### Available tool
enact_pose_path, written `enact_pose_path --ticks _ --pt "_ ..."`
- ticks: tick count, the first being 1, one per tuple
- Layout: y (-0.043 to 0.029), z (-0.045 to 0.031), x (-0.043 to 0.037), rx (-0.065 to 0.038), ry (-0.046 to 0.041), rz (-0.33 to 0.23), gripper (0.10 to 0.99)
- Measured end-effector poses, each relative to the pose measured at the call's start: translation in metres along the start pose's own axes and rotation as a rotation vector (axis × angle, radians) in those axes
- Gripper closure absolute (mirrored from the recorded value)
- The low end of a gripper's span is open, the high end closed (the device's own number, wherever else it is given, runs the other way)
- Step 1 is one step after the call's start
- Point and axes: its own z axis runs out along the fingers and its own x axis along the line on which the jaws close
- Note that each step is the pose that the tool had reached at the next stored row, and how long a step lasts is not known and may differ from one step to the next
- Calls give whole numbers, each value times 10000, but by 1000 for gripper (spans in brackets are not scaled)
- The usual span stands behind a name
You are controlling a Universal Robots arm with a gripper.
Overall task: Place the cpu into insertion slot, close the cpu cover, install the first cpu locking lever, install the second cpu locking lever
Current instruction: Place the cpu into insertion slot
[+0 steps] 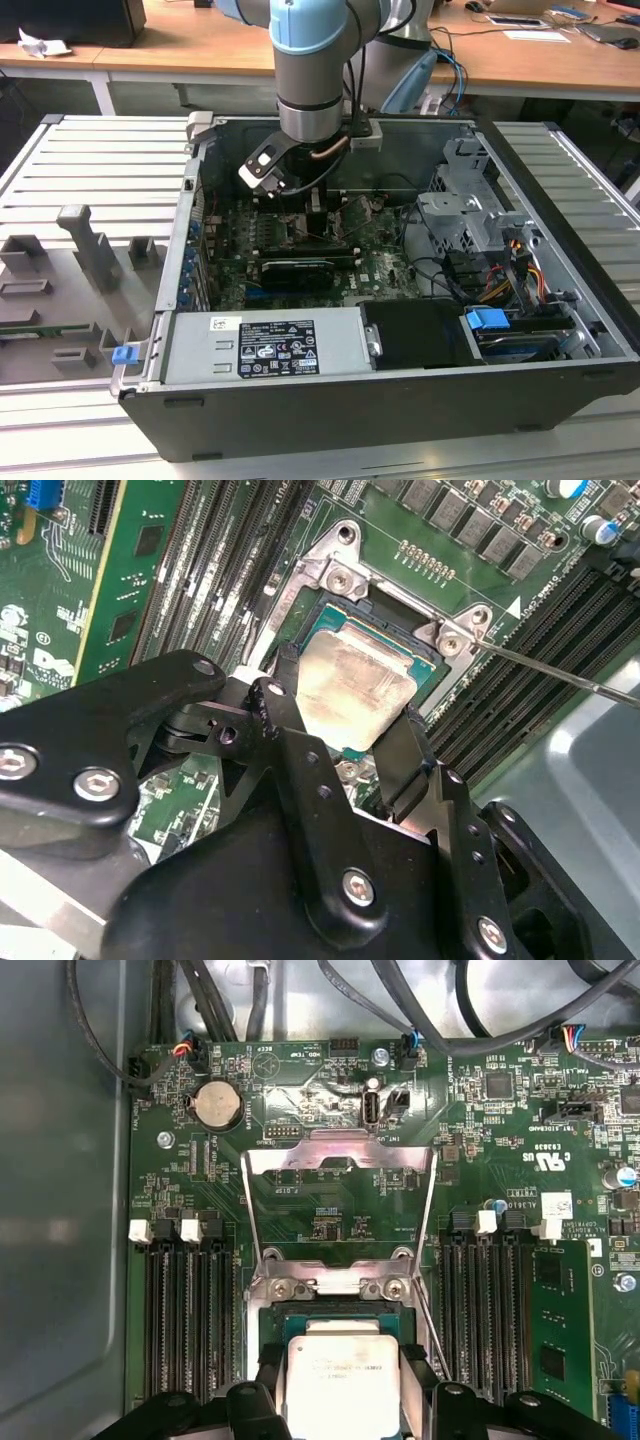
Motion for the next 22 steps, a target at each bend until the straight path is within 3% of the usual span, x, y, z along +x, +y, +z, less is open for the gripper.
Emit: enact_pose_path --ticks 10,12,13,19,21,22 --pt "-3 36 0 -2 -26 1 545" --pt "-3 36 0 -1 -29 0 537" --pt "-3 36 0 0 -30 1 475" --pt "-3 37 0 0 -29 1 475" --pt "-2 37 -1 1 -31 0 486" --pt "-2 37 0 1 -31 1 553"
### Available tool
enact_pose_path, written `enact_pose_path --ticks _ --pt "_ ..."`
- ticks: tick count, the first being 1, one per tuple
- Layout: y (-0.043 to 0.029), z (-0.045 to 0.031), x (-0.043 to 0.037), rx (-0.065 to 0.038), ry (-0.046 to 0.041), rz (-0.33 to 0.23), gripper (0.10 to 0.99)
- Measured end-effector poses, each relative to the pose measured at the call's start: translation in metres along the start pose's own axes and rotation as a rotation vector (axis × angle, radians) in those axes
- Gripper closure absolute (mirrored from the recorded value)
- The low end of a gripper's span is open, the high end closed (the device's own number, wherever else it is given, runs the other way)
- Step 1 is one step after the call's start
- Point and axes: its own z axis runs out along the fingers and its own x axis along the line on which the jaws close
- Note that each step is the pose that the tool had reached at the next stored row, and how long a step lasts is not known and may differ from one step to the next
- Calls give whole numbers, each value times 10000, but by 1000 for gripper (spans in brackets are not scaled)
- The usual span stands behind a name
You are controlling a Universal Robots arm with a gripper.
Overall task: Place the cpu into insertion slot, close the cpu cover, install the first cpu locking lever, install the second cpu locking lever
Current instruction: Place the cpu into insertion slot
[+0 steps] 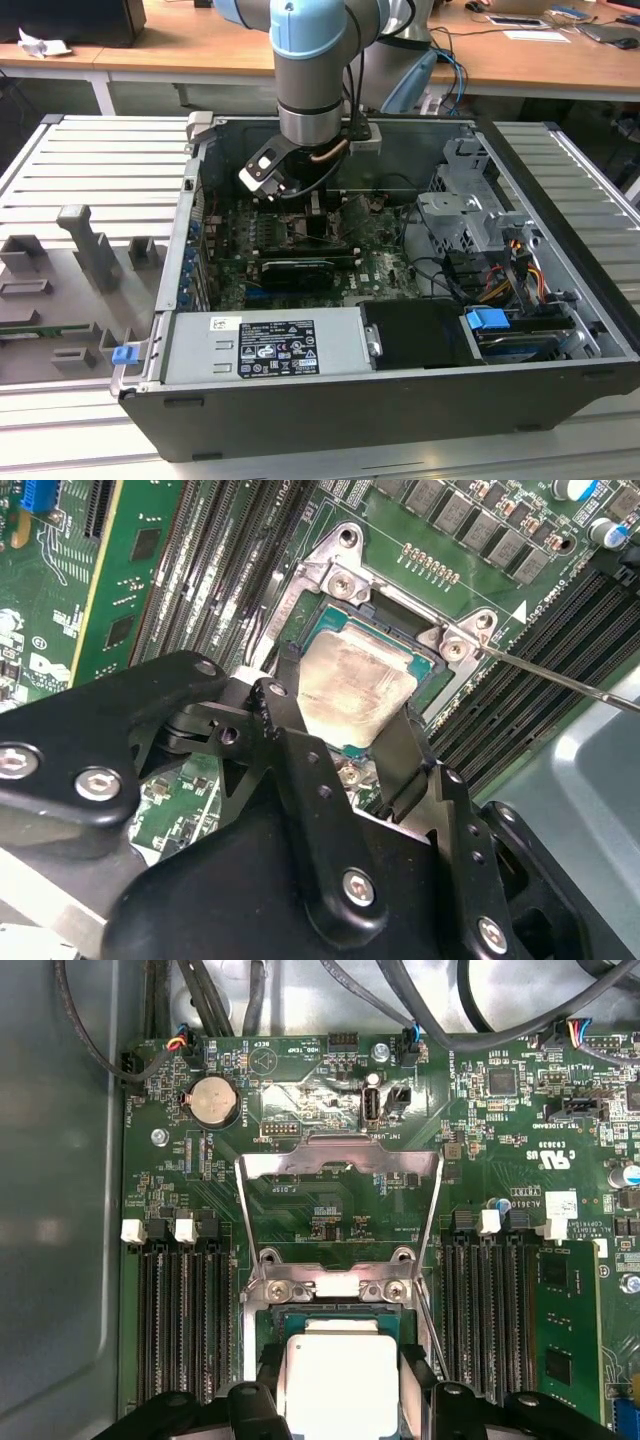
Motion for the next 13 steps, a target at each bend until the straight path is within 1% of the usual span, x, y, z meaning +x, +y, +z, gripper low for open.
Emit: enact_pose_path --ticks 8,10,11,13 --pt "3 -5 0 3 6 -58 553" --pt "5 -4 0 3 7 -64 541" --pt "6 -4 0 3 7 -69 475" --pt "13 -3 1 3 12 -80 475"
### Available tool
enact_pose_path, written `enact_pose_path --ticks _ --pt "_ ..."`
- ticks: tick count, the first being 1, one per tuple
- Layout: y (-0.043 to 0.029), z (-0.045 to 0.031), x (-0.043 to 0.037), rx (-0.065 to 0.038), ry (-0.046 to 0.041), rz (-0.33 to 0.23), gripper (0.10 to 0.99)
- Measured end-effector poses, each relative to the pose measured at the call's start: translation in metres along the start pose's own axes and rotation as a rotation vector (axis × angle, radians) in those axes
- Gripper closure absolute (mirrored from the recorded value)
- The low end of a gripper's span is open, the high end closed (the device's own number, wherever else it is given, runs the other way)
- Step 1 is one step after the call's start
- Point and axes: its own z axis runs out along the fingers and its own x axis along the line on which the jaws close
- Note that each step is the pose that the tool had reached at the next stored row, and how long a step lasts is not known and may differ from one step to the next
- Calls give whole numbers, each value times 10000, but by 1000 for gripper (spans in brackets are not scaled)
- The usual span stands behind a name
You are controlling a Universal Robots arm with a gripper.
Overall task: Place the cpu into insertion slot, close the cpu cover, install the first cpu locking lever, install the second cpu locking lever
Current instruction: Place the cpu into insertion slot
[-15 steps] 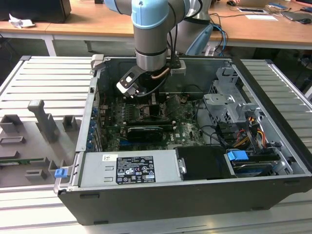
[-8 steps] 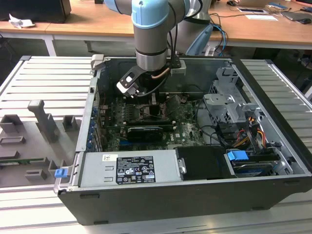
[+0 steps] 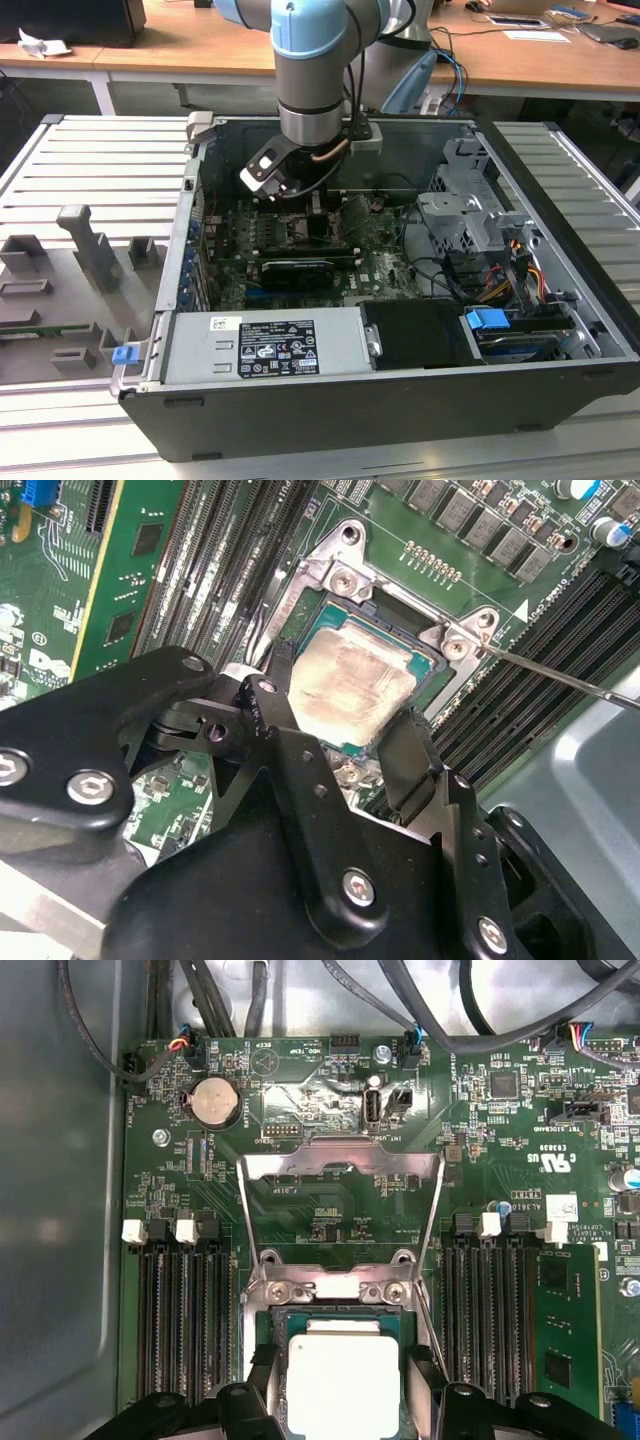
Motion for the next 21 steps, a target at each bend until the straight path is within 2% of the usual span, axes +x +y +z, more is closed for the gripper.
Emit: enact_pose_path --ticks 15,21 --pt "29 3 24 0 23 -44 475" --pt "32 -38 25 1 22 -43 475"
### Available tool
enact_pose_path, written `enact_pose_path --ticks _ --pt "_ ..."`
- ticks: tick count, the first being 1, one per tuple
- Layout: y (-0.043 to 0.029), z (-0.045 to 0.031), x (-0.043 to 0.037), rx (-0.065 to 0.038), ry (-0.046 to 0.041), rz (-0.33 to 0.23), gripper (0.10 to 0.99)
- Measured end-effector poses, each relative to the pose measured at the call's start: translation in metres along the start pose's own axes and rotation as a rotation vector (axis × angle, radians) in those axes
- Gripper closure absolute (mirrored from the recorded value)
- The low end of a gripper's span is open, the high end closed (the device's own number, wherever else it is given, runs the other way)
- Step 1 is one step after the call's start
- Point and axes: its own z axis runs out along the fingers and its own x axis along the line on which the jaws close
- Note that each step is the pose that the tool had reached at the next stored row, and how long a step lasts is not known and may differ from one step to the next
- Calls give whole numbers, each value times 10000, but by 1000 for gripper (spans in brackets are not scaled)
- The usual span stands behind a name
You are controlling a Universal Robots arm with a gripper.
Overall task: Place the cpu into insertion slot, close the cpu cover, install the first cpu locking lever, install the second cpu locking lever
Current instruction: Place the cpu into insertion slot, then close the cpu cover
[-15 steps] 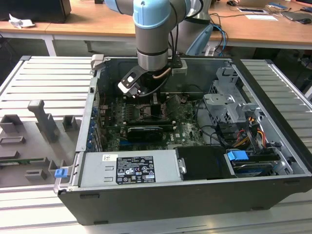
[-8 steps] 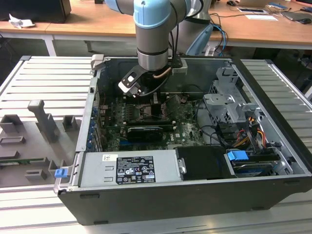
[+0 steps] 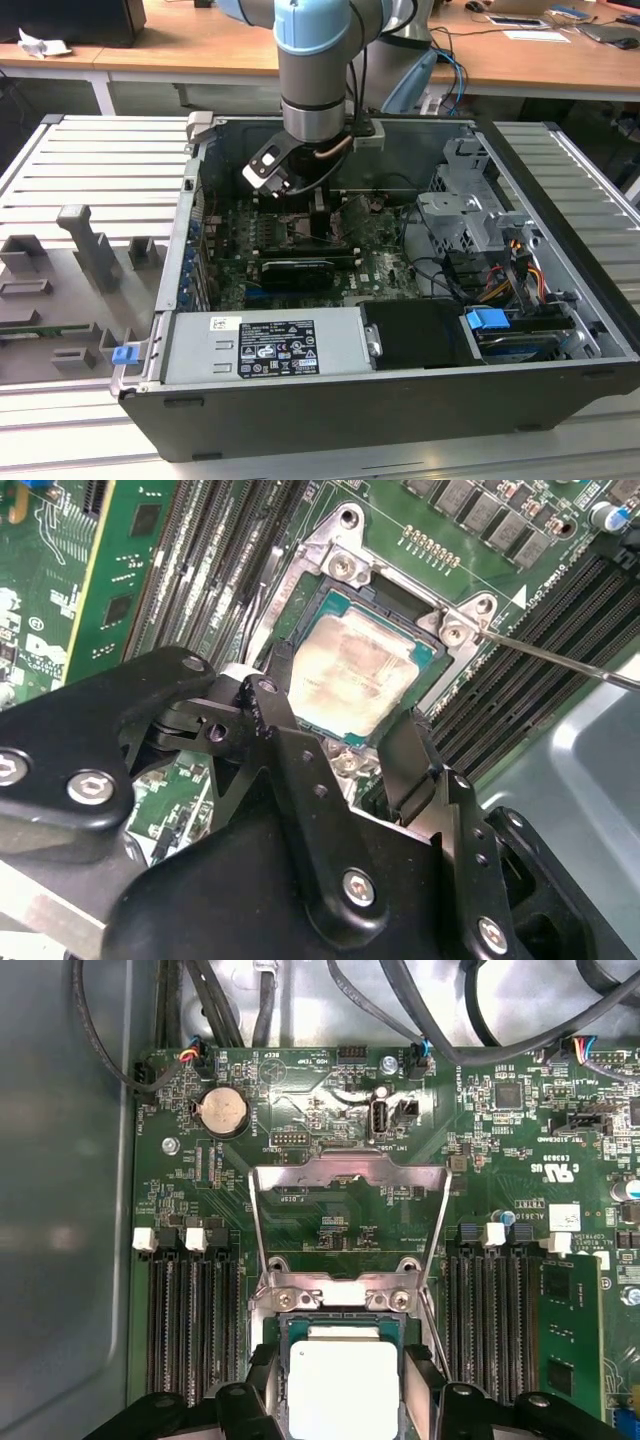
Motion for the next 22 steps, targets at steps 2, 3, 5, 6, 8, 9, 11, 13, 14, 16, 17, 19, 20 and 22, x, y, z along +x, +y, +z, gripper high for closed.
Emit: enact_pose_path --ticks 2,3,5,6,8,9,11,13,14,16,17,19,20,22 --pt "2 -27 0 0 1 0 475" --pt "4 -49 1 3 -1 0 475" --pt "7 -75 -3 20 0 -1 553" --pt "7 -77 -7 21 -4 -1 620" --pt "9 -91 -13 45 -14 -3 741" --pt "10 -102 -15 77 -13 -1 800" --pt "15 -123 -15 153 -15 1 922" --pt "17 -152 -14 198 -17 3 980" --pt "19 -168 -14 213 -17 2 980" --pt "21 -191 -13 220 -16 2 980" --pt "22 -198 -13 221 -17 2 980" --pt "22 -205 -13 221 -17 2 980" --pt "23 -208 -13 222 -17 2 980" --pt "23 -219 -13 222 -17 2 980"
